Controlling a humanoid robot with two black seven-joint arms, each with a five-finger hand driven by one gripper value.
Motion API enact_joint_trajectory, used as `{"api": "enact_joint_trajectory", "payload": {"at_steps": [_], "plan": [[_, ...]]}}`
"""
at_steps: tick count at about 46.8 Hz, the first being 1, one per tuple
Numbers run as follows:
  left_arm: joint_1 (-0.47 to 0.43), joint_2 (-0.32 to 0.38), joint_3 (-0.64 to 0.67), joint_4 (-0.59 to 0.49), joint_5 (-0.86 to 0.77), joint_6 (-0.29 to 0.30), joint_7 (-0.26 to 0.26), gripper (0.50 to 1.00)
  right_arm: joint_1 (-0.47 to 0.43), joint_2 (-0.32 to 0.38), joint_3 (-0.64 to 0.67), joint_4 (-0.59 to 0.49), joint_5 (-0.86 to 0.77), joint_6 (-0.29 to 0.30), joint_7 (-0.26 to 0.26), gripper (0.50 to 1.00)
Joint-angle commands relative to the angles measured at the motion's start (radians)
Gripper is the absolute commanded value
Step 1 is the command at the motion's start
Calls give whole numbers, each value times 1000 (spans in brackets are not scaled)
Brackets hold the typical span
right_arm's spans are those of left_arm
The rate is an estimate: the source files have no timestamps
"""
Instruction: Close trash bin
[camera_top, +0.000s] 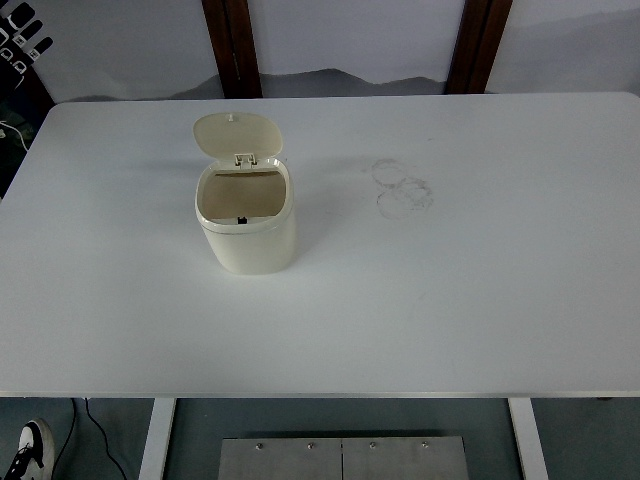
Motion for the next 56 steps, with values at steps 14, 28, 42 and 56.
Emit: {"api": "enact_joint_trajectory", "payload": {"at_steps": [14,28,42,56], "plan": [[1,-2,0,0,-2,1,0,1000,0,0,0,0,0,0,0,995],[3,-3,0,-1,-2,0,0,1000,0,0,0,0,0,0,0,995],[6,-2,0,-1,-8,1,0,1000,0,0,0,0,0,1,0,995],[7,-2,2,-1,-8,3,0,1000,0,0,0,0,0,0,0,995]]}}
